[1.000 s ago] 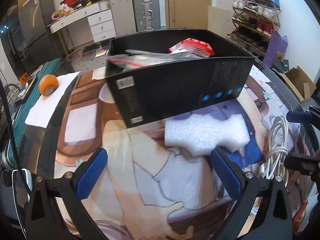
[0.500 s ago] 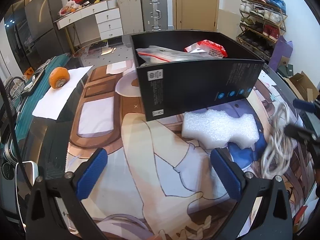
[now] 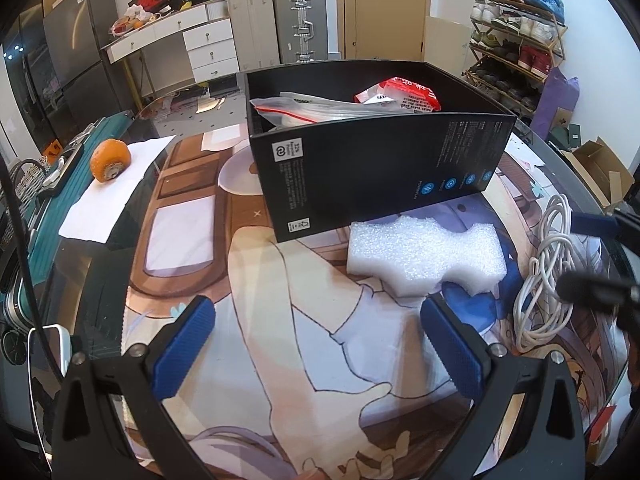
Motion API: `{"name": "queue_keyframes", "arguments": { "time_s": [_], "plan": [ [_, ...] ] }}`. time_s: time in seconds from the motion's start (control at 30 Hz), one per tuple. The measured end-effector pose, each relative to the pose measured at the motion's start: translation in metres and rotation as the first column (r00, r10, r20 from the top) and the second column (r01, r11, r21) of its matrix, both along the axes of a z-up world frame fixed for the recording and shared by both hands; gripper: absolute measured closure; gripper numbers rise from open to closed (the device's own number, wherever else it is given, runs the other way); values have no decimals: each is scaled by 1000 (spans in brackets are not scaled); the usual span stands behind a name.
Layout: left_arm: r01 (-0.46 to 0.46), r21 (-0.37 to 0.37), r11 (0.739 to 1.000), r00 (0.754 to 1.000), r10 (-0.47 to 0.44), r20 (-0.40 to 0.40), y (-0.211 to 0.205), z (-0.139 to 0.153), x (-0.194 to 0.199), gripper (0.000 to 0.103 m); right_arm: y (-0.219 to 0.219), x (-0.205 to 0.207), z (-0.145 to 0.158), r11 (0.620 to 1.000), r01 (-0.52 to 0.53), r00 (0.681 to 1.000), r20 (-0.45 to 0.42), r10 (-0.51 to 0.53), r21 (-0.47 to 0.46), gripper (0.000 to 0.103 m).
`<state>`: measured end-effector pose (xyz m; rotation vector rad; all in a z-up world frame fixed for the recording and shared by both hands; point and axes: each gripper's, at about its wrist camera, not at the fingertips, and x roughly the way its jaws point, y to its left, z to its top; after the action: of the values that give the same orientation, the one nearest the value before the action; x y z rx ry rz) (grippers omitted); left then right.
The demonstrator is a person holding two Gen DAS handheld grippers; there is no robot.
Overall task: Organize soft objects
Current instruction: 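Grasp the white foam piece with the left tool while the right tool grasps the white cable coil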
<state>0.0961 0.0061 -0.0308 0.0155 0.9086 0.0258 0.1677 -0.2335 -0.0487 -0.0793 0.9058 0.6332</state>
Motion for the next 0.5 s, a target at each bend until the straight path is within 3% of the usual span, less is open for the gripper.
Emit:
{"name": "queue_keyframes", "arguments": {
  "time_s": [0.2,0.4,0.5],
  "plan": [
    [1,-1,1000,1000,-1,0,0,0,1,0,20,-12,-7,996,-78,997,-7,78,-45,1],
    [3,-1,1000,1000,-3,-1,0,-1,2,0,28,-7,-16,997,-8,1000,-2,8,-75,2],
    [3,-3,1000,1000,-3,-1,0,-1,1,0,27,-5,-16,998,-7,1000,4,8,-61,25]
  ]
}}
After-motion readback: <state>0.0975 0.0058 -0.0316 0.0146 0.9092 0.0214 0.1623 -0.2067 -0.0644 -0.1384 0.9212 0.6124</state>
